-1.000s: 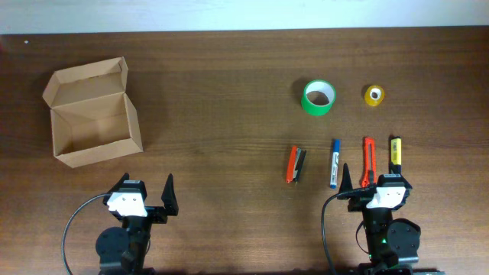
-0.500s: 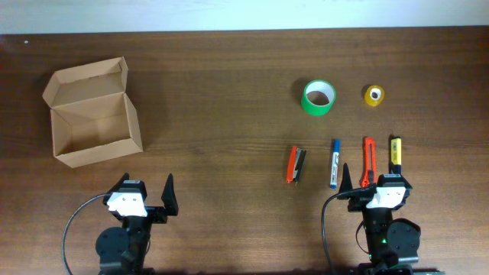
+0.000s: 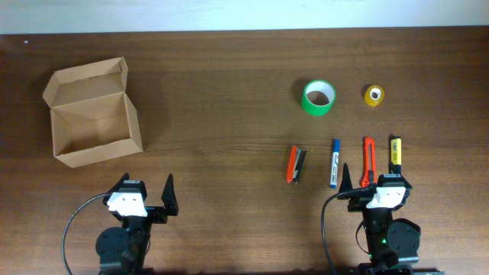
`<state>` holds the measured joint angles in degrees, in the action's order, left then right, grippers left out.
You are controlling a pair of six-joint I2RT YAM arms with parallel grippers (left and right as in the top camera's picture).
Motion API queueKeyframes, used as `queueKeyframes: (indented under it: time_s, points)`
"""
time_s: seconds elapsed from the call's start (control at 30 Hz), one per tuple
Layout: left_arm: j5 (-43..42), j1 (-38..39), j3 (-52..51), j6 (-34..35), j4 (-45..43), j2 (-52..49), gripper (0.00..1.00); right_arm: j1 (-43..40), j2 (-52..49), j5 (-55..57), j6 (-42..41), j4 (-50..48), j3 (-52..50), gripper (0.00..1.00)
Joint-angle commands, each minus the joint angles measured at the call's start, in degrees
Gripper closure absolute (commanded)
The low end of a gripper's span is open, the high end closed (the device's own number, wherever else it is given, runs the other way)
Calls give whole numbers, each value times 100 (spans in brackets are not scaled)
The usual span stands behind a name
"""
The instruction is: Pack container
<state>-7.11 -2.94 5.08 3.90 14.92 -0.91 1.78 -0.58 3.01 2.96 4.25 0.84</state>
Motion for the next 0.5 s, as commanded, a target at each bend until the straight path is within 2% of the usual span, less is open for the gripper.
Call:
queueKeyframes:
  time_s: [0.0,0.37,0.47]
  points:
    - [-61,28,-37,-11,-17,61,0,-31,39,28,-46,4,-52,1]
    - [-140,28,-35,70,-131,61,0,-31,7,-269,-61,-22,-52,1]
    - [-398,28,256,94,-87,-238,0,-31,7,-299,-1161,120,164,1]
